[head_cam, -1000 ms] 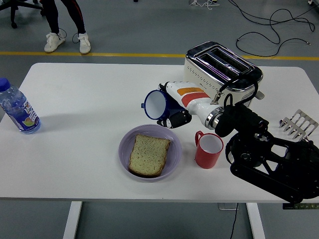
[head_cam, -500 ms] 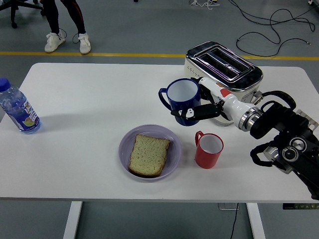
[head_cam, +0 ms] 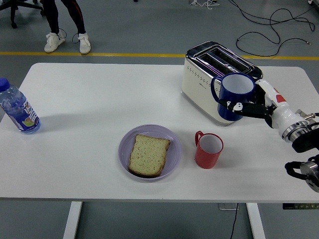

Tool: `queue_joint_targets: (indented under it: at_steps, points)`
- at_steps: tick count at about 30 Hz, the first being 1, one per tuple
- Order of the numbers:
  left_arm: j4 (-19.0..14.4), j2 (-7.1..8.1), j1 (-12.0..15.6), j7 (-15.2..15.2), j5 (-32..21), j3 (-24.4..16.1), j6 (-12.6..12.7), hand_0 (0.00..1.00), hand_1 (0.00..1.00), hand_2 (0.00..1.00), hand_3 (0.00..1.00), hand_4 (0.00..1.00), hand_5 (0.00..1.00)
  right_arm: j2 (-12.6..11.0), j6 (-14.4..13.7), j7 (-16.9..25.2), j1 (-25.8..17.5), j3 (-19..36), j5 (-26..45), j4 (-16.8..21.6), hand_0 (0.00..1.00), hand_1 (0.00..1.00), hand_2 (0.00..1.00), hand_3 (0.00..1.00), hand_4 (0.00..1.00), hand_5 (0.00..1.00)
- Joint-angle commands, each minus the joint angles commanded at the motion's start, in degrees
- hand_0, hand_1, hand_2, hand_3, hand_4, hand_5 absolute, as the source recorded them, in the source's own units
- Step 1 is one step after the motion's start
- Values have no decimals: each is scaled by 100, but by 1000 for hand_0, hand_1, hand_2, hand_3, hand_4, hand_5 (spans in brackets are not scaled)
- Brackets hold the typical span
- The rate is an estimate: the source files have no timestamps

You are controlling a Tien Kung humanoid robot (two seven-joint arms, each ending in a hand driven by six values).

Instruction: Pick up the cup,pour liquid into bread,place the cup on the desk

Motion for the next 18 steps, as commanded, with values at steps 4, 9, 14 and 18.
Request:
queue_joint_targets:
  at_steps: [4,9,14,18]
  points:
    - [0,-9,17,12,30,-13,-2,672,711,739,658,416,942,106,-62,181,-286,276,-32,-93,397,402,524,543,554,35]
    - [0,-17,57,34,81,0,-14,672,711,740,659,415,942,336,-150,689,-566,386,-128,-444,404,403,525,543,558,32]
    - [0,-7,95,13,20,55,-16,673,711,739,659,415,945,578,-316,1350,-690,299,64,-923,455,436,544,563,565,28]
    - [0,-4,82,7,22,11,-21,673,710,738,658,415,949,716,-408,1914,-682,200,214,-1316,472,446,546,565,575,33]
